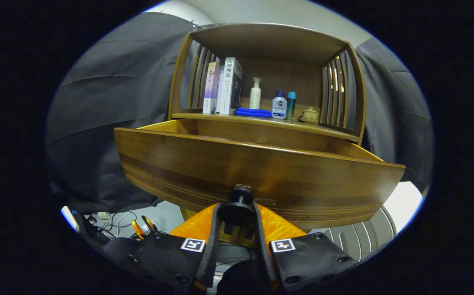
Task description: Pull open the drawer, take out the items inside it, and place them on the countertop above the cabinet.
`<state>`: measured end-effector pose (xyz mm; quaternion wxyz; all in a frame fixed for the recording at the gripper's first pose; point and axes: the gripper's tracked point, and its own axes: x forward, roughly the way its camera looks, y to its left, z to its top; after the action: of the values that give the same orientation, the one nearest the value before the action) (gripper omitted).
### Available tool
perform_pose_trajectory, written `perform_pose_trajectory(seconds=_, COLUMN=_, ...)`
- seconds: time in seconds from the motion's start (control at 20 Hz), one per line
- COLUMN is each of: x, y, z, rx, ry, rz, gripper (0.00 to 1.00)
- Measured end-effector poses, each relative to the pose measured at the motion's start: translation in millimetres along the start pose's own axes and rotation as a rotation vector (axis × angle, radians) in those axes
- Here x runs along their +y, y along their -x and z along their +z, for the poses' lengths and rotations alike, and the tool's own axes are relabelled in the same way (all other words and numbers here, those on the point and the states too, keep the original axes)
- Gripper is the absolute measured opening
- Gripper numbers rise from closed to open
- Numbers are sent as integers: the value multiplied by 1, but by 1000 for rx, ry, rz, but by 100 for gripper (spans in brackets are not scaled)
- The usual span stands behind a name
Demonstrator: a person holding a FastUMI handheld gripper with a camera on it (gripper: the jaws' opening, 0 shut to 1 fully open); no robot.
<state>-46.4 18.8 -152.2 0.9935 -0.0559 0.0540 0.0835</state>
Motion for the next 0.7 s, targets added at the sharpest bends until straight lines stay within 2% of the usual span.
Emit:
perform_pose_trajectory(seconds=0.05, x=-5, y=7, z=4, rx=-10, ry=11, rz=-1, gripper=45)
perform_pose_trajectory(seconds=0.25, x=-27, y=27, z=37, rx=-77, ry=19, rz=-18, gripper=75)
perform_pose_trajectory(seconds=0.4, x=-45, y=33, z=80, rx=-109, ry=1, rz=-23, gripper=98)
perform_pose_trajectory(seconds=0.7, x=-50, y=-5, z=143, rx=-7, ry=32, rz=42, gripper=98)
